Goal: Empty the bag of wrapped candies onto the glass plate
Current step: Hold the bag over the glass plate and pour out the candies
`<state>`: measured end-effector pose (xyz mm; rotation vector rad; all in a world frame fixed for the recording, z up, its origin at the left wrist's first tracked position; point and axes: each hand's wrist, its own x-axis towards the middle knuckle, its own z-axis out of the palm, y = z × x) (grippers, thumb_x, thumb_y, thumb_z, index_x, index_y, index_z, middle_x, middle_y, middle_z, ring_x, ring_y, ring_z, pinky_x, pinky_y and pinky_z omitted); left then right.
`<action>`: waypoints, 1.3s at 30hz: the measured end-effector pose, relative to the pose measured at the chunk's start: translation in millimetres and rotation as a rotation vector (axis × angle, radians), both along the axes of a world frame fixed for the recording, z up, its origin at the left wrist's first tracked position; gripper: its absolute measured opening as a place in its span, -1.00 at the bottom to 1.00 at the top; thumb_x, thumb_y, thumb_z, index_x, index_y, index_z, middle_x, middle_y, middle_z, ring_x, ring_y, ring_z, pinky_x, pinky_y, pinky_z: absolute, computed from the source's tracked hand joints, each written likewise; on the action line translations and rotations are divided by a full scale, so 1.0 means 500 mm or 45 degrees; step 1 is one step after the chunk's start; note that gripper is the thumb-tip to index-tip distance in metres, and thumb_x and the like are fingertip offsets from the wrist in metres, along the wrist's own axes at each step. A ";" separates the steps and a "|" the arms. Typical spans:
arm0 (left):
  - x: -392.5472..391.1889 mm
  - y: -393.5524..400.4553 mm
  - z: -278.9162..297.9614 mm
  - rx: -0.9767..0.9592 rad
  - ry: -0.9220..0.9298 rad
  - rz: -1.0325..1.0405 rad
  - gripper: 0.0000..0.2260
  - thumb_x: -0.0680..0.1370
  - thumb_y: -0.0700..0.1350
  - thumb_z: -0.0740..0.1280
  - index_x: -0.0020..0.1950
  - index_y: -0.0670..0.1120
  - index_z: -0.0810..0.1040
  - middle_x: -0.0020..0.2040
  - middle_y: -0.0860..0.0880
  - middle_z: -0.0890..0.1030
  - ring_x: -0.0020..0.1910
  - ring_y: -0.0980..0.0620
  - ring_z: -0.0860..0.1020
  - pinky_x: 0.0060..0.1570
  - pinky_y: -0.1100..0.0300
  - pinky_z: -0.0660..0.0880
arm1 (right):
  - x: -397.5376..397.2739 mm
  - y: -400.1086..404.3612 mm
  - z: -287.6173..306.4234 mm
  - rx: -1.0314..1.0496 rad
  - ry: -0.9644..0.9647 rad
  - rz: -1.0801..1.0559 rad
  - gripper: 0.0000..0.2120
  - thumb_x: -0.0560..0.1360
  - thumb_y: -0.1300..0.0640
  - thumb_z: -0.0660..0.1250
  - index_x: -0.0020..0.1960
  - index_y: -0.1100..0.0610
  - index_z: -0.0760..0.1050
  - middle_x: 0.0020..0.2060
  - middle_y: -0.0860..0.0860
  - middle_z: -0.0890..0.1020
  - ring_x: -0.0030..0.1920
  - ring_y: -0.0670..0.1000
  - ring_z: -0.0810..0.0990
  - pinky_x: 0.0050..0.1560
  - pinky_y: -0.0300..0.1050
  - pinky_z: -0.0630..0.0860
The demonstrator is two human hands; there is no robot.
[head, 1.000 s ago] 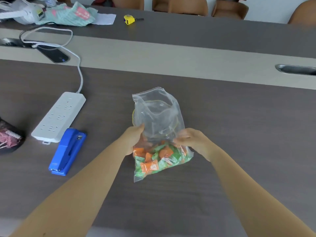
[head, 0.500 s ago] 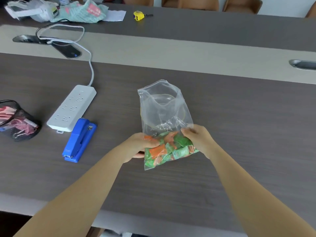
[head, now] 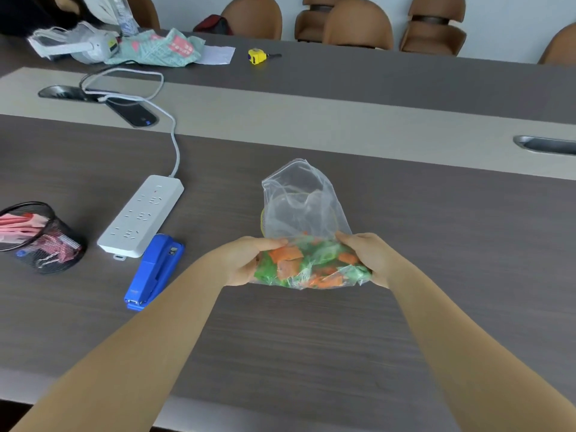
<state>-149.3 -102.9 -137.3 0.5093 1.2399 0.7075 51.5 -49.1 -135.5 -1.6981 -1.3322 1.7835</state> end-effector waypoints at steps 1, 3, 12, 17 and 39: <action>-0.001 0.003 0.005 0.001 -0.015 0.014 -0.86 0.50 -0.14 0.28 -0.02 -0.13 0.58 -0.12 -0.04 0.69 -0.14 0.04 0.65 -0.01 0.15 0.58 | 0.001 0.002 0.005 -0.018 0.027 -0.031 -0.65 0.50 0.05 0.23 0.08 0.32 0.54 -0.12 0.16 0.64 -0.14 0.11 0.59 -0.17 -0.17 0.44; 0.000 0.010 0.013 -0.009 -0.048 0.062 -0.88 0.50 -0.14 0.27 -0.04 -0.12 0.58 -0.19 -0.03 0.70 -0.24 0.05 0.67 -0.20 0.18 0.63 | 0.003 0.006 0.015 -0.074 0.117 -0.079 -0.64 0.50 0.07 0.22 0.12 0.33 0.53 -0.05 0.19 0.65 -0.09 0.14 0.61 -0.17 -0.15 0.52; -0.007 0.026 0.041 0.032 -0.133 0.005 -0.83 0.50 -0.16 0.27 0.06 -0.11 0.56 -0.03 -0.05 0.66 -0.15 0.03 0.67 -0.13 0.16 0.63 | 0.000 0.005 0.068 -0.200 0.318 -0.161 -0.87 0.43 0.16 0.32 -0.10 0.21 0.57 0.24 0.16 0.49 0.17 0.11 0.52 -0.41 -0.20 0.62; -0.012 0.033 0.056 0.088 -0.089 -0.028 -0.82 0.47 -0.31 0.28 0.04 -0.16 0.55 -0.04 -0.08 0.66 -0.11 0.02 0.66 -0.10 0.13 0.63 | 0.006 0.005 0.090 -0.179 0.407 -0.111 -0.90 0.45 0.23 0.29 -0.13 0.23 0.57 0.03 0.10 0.61 0.05 0.03 0.59 -0.20 -0.22 0.64; -0.018 0.063 0.083 0.402 0.637 0.085 -0.91 0.50 -0.28 0.26 -0.20 -0.19 0.50 -0.29 -0.09 0.54 -0.36 0.04 0.51 -0.47 0.41 0.54 | 0.007 0.036 0.125 0.475 -0.444 0.235 -0.82 0.47 0.23 0.26 -0.20 0.33 0.54 -0.39 0.17 0.60 -0.40 0.04 0.61 -0.36 -0.22 0.60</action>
